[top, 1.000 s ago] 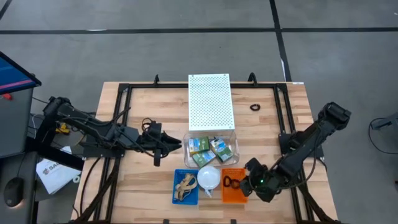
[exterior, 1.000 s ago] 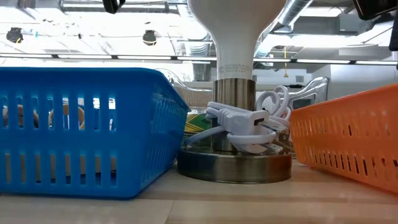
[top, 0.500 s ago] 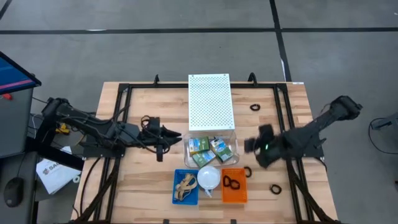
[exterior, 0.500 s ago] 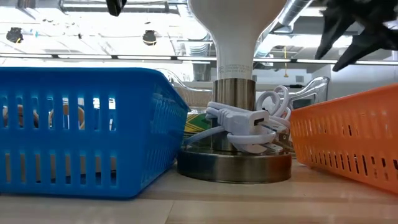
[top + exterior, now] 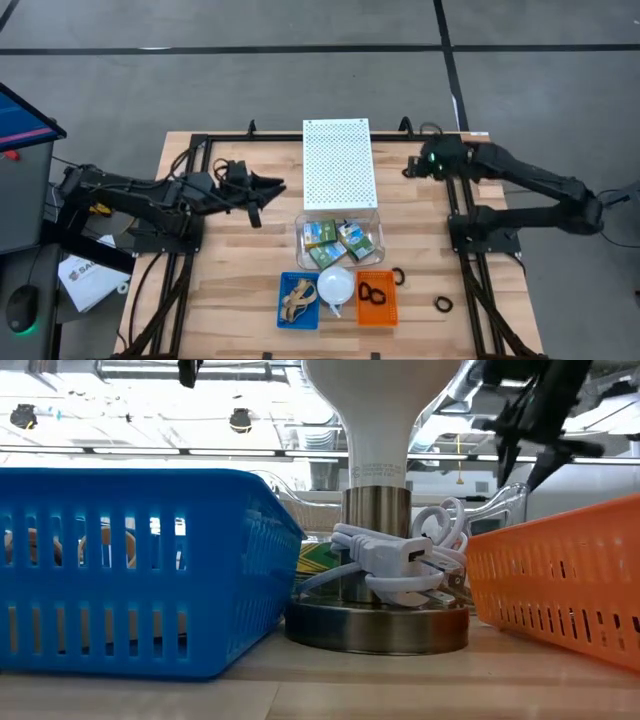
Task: Pick & Place Office Desk Supplies
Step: Put the black spring keychain into the orange bin
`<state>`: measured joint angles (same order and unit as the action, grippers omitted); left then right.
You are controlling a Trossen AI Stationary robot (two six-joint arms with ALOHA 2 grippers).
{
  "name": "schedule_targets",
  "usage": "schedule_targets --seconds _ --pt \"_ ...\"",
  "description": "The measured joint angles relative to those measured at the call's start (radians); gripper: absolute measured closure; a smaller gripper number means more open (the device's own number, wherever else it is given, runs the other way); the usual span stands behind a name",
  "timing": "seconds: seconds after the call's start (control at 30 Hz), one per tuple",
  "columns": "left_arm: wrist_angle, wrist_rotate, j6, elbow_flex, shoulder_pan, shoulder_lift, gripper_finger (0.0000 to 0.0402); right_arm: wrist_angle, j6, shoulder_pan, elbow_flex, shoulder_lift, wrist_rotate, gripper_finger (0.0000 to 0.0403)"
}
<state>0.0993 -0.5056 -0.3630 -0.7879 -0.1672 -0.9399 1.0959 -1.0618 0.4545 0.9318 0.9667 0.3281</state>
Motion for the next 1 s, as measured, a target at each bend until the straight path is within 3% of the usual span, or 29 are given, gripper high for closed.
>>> schedule_targets --seconds 0.2,0.33,0.73,1.0 --pt "0.001 0.000 0.000 0.000 0.056 0.015 0.0314 -0.062 0.333 0.334 0.000 0.160 -0.157 0.0189" --pt "0.027 0.001 0.004 0.000 0.066 0.014 0.0314 -0.116 0.449 0.455 0.000 0.280 -0.205 0.0187" --pt "0.074 -0.020 0.027 0.000 0.069 0.013 0.0314 -0.293 0.497 0.494 -0.004 0.591 -0.256 0.0186" --pt "0.090 -0.021 0.023 0.000 0.069 0.013 0.0314 -0.344 0.495 0.479 -0.061 0.644 -0.245 0.0186"
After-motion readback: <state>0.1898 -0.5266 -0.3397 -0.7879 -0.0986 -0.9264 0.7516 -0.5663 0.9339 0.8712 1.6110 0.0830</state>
